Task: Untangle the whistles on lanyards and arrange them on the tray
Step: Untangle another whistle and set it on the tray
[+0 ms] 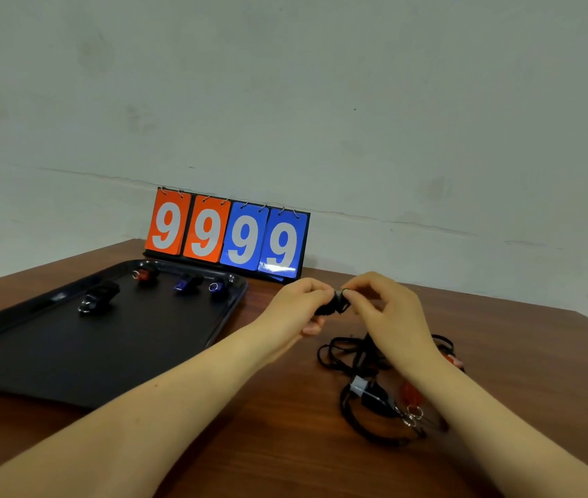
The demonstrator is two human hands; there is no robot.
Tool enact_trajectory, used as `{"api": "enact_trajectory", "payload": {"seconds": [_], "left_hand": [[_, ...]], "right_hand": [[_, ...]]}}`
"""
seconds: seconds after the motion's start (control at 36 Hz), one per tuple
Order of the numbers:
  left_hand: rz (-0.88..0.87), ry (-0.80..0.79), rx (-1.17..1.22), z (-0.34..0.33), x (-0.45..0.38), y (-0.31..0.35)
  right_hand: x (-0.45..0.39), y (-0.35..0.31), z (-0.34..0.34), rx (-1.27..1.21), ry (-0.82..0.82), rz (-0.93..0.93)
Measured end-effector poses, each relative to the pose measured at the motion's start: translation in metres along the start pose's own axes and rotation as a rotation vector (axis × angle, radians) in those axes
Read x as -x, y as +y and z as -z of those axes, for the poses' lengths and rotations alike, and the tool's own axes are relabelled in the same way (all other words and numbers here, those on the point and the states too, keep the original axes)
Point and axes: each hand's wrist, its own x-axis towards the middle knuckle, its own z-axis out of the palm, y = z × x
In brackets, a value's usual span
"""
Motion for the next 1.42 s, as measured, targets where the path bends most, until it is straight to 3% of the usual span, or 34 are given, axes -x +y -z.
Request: {"api": "enact_trajectory", "payload": {"seconds": [0.31, 0.42, 0.58, 1.19, 1.42], "left_hand": [[-0.019, 0.08, -0.088, -0.002, -0.002, -0.009], [-0.036, 0.077, -0.021, -0.005, 0.0, -0.01], [-0.031, 0.081, 0.144, -0.008, 0.001, -0.008], [0.076, -0.001, 0.323, -0.006, 0.007, -0.005], [0.142, 0.073, 0.495, -0.006, 0.006, -0.003]], "right_hand": [[-0.002, 0.001, -0.001, -0.533, -0.209, -0.404], [-0.002, 0.002, -0.002, -0.867, -0.265, -0.553], [-0.001, 0.001, -0.009, -1.041, -0.24, -0.691], [0.004, -0.007, -0.012, -0.688, -0.162, -0.471], [0.005, -0.003, -0.014, -0.503, -0.11, -0.387]]}}
